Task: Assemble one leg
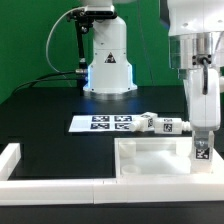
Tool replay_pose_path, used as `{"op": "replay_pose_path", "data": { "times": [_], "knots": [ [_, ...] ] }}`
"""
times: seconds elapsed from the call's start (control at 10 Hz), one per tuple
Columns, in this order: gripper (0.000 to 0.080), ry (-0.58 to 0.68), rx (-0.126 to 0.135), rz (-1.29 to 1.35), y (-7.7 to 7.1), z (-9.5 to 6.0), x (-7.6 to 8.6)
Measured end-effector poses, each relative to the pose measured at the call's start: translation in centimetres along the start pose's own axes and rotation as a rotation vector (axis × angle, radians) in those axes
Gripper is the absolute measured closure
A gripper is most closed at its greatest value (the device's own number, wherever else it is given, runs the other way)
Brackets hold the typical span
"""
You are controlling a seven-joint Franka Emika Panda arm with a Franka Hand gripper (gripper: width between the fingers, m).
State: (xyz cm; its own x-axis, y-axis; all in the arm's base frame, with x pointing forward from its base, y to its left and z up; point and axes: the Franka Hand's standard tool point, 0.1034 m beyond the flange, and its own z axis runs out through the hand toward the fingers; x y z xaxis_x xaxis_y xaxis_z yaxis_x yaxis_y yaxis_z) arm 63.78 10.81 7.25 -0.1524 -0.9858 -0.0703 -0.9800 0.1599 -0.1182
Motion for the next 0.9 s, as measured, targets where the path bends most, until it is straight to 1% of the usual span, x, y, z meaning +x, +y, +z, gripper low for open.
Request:
{"op": "replay_pose_path", "data": {
  "times": [0.1, 0.2, 0.3, 0.4, 0.5, 0.6, 0.7, 0.8, 0.9],
  "knots": [
    [0.0429, 0.007, 0.006, -0.15, -0.22, -0.13, -0.05],
    [0.0293, 0.012, 0.017, -0.325, -0.46, -0.24, -0.08],
    [0.0293, 0.019, 0.021, -0.509, -0.46, -0.34, -0.4],
    [0.018, 0.022, 0.019, -0.609, -0.38, -0.39, -0.57],
    [0.0159, 0.025, 0.017, -0.641, -0.42, -0.31, -0.3],
    [0.0152, 0.026, 0.016, -0.675, -0.44, -0.31, -0.24],
    [0.0152, 0.03, 0.014, -0.763, -0.45, -0.31, -0.2],
    [0.0152, 0.038, 0.009, -0.91, -0.5, -0.31, -0.08],
    [0.015, 0.035, -0.006, -1.137, -0.48, -0.22, 0.03]
  ]
}}
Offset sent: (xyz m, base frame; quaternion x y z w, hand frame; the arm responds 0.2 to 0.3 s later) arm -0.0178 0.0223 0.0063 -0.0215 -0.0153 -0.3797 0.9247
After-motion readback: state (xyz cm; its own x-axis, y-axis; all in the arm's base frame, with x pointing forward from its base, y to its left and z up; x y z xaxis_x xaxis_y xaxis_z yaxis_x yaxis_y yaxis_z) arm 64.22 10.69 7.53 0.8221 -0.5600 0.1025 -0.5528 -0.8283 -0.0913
